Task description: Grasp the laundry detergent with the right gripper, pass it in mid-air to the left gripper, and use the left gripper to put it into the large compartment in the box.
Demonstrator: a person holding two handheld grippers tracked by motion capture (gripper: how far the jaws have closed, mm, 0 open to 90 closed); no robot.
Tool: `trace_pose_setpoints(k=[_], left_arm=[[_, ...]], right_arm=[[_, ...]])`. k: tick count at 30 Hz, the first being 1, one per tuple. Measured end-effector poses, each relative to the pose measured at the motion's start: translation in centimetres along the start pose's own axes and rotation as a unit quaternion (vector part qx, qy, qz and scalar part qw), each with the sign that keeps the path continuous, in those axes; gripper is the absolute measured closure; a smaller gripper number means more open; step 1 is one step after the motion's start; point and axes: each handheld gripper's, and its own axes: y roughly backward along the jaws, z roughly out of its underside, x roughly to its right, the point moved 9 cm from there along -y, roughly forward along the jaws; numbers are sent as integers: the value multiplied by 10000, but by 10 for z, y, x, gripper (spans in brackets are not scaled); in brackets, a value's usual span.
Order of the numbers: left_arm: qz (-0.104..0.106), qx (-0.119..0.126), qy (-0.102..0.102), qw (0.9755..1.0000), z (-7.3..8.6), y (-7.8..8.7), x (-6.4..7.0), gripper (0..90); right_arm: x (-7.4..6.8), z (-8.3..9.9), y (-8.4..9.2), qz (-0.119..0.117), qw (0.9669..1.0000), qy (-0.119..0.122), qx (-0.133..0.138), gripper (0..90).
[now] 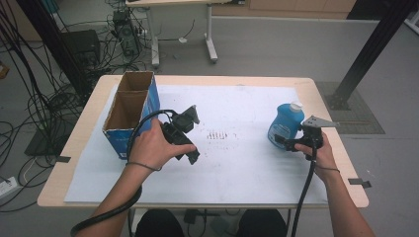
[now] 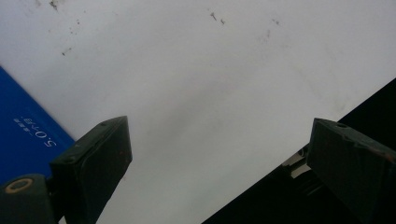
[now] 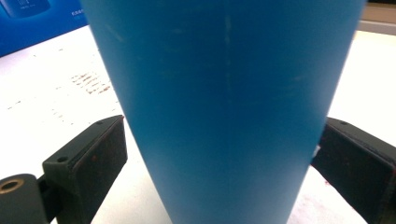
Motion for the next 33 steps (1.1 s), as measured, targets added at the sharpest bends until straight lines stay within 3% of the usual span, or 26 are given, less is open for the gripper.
trace_pose_setpoints(k=[23, 33], left_arm=[[0, -9, 32, 10000, 0, -1, 0, 73], [6, -19, 30, 10000, 0, -2, -1, 74]], right_arm=[[0, 1, -2, -49, 10000, -37, 66, 68], [-1, 2, -4, -55, 9999, -22, 133, 163]])
